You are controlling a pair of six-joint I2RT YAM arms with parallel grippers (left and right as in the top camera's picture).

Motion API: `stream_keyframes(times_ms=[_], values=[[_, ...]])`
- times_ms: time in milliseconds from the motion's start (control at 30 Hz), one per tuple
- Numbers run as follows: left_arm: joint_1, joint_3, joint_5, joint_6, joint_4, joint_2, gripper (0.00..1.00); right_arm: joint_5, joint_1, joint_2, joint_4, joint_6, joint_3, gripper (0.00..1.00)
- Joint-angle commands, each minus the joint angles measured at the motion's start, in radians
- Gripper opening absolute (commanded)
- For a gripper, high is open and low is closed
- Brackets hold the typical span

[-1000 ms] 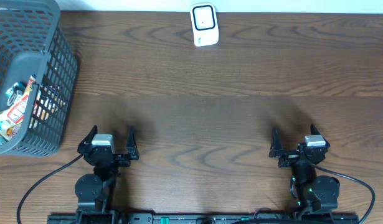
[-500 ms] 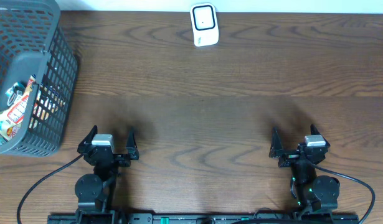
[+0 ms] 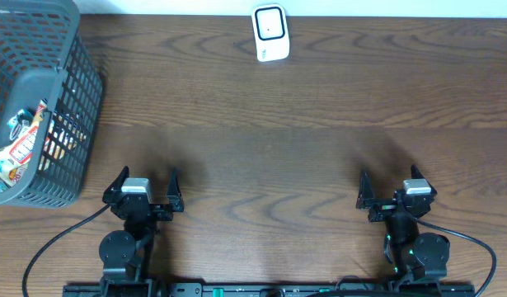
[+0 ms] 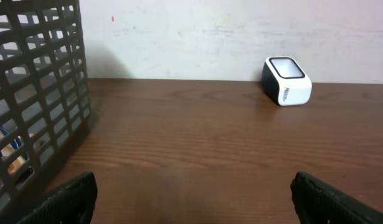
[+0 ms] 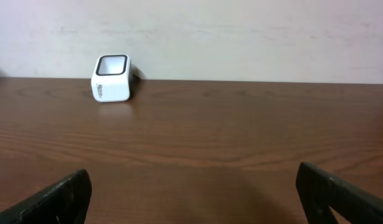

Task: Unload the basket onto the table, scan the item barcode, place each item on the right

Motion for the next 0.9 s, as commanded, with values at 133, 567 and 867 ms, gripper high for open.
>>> stream_keyframes(times_ms=[133,567,867], values=[[-0.004,-0.017,0.017,0.006,-0.034,-0.007,0.98,0.007,0.005,-0.004,-0.005,-0.004,-0.002,0.99],[-0.004,-0.017,0.254,-0.06,0.116,-0.007,0.98,0.007,0.006,-0.004,-0.005,-0.004,-0.002,0.99],[-0.004,-0.017,0.581,-0.287,0.491,-0.007,0.98,0.007,0.005,-0.004,-0.005,-0.004,-0.002,0.99]])
